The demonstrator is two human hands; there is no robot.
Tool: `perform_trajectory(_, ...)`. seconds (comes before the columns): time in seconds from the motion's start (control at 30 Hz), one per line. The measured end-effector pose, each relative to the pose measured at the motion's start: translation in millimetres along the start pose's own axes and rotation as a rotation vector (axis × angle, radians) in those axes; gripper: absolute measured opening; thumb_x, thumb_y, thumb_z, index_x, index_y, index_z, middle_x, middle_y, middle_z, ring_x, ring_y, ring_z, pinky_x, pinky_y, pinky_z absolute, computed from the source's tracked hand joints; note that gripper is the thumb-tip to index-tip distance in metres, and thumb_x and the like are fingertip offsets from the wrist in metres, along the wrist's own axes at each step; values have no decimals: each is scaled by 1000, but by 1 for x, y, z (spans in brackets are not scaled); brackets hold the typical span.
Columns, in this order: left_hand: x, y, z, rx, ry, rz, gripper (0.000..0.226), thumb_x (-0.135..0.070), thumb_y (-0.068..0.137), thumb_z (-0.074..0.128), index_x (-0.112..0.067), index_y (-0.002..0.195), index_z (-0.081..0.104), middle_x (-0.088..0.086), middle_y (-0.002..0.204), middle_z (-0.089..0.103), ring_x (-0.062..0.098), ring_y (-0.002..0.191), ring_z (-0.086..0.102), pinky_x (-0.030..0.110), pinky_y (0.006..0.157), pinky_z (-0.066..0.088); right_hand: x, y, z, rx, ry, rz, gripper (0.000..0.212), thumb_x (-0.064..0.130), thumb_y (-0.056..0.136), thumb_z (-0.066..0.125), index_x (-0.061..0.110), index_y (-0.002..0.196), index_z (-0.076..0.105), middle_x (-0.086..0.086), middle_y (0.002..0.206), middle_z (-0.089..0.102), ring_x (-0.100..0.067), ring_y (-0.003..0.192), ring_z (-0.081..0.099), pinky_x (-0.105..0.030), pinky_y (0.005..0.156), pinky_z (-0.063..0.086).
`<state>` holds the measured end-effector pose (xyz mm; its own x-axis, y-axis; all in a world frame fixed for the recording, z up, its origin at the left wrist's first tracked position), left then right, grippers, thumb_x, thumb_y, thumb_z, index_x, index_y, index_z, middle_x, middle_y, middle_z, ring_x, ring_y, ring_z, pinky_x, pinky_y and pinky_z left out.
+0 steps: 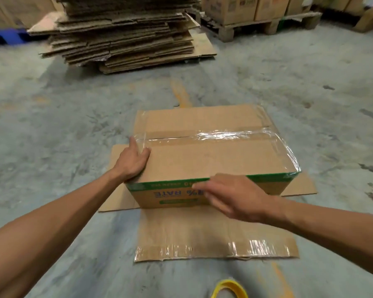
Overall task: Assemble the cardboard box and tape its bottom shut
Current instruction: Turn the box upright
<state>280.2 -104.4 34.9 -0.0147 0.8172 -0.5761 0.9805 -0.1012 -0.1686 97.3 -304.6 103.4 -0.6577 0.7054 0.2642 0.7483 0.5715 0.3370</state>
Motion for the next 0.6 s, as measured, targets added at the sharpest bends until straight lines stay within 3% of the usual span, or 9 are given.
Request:
perform_trajectory(0.1,3,19,-4,2,-24,-54,76,-48,100,35,-9,154,-1,24,143,48,42,120,54,42,97,42,-90,14,-42,-149,-90,259,37,28,95,45,21,127,61,-3,106,65,-25,96,61,-40,76,53)
perform_trajectory(0.23,3,38,-7,-30,-84,-83,66,-46,99,39,-7,148,19,22,141,51,42,122,51,42,94,40,-200,-13,-58,-61,-209,691,49,42,99,40,27,146,42,-3,146,47,-25,134,40,-45,108,34)
perform_trajectory(0.37,9,46,-5,-37,-171,-108,60,-49,98,39,-18,147,24,17,140,53,40,119,53,38,87,37,-276,-58,-51,-6,-99,1082,68,58,94,36,27,153,23,-12,160,24,-35,143,26,-52,112,28)
perform_trajectory(0.47,12,45,-3,-30,-231,-138,68,-55,97,39,-27,153,14,13,144,50,36,115,56,36,86,38,-296,-74,-35,-14,166,1199,88,77,84,36,27,154,18,-15,157,32,-38,136,39,-48,111,33)
perform_trajectory(0.6,11,43,-1,-17,-275,-147,67,-56,96,40,-31,153,13,10,141,51,27,96,54,36,84,40,-297,-76,-28,-46,352,1238,80,63,91,45,30,156,12,-8,154,40,-35,128,50,-44,109,37)
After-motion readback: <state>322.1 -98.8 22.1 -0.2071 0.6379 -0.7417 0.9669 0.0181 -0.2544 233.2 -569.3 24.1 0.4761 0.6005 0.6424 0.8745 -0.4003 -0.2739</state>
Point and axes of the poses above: each hand's wrist, its own y-axis towards the middle knuckle, its own z-axis out of the palm, x = y × z, the point moved 10 cm from there along y, towards the middle knuckle
